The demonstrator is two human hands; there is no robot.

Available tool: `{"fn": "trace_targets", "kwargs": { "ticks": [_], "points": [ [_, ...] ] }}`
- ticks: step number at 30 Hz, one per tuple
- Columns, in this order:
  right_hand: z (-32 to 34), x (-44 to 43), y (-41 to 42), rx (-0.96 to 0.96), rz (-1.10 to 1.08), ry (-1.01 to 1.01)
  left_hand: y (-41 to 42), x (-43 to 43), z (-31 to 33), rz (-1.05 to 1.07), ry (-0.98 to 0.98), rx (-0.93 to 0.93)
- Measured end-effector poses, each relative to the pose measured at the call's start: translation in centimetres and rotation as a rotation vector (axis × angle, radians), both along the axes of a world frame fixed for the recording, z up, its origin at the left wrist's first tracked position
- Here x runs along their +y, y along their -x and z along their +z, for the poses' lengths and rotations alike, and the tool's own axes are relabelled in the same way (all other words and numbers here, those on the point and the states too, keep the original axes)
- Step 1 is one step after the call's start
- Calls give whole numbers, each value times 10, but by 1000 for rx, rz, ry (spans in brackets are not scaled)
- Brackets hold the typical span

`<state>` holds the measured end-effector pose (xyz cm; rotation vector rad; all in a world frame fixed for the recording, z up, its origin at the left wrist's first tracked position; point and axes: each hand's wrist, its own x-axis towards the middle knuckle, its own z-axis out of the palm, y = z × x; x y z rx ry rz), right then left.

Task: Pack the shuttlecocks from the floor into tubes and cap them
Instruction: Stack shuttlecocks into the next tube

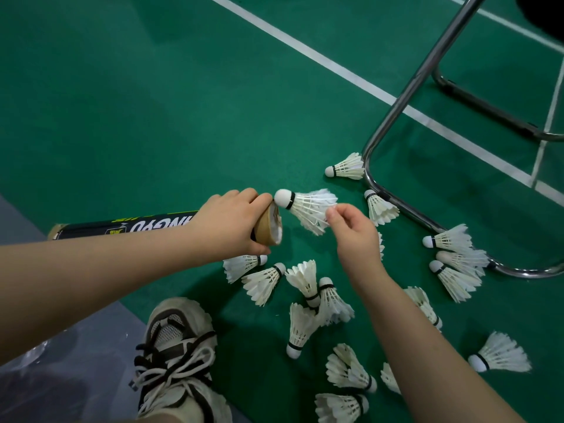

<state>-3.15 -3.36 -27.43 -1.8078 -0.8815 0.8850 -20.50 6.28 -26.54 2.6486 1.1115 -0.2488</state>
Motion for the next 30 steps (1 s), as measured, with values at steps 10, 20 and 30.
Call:
{"fn": "trace_targets", "kwargs": {
  "ticks": [10,20,30],
  "points": [
    [20,-4,-10,-109,173,101,-7,-3,4,9,6,-39],
    [19,6,19,346,470,249,-22,-13,17,-40,30,-79],
    [13,24,44,306,483,232,-10,-7,8,-6,21,-92]
  ]
}}
